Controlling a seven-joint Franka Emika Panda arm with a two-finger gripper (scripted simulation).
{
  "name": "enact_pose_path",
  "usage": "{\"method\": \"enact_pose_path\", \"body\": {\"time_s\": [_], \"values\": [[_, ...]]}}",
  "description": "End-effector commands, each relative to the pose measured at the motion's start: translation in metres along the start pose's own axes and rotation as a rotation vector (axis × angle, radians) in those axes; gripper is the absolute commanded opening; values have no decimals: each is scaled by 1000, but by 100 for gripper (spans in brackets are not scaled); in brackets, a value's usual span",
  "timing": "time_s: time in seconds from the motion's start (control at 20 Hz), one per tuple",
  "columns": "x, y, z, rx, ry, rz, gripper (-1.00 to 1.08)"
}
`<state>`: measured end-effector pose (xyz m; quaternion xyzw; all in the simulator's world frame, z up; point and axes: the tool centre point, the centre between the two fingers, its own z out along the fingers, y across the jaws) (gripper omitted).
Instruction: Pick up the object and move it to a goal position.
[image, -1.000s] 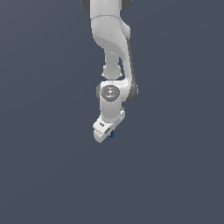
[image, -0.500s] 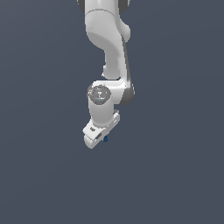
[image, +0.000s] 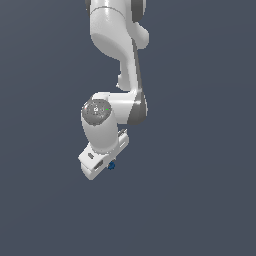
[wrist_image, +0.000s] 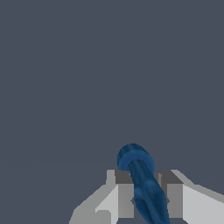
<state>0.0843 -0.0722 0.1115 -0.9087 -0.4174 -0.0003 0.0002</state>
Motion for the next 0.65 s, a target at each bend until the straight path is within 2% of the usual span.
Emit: {"method": "enact_pose_path", "body": {"time_s": [0.0,0.6], "values": [[1,9,-5,0,0,-1,-100],[3,26,-14,0,-1,-1,-100]]}}
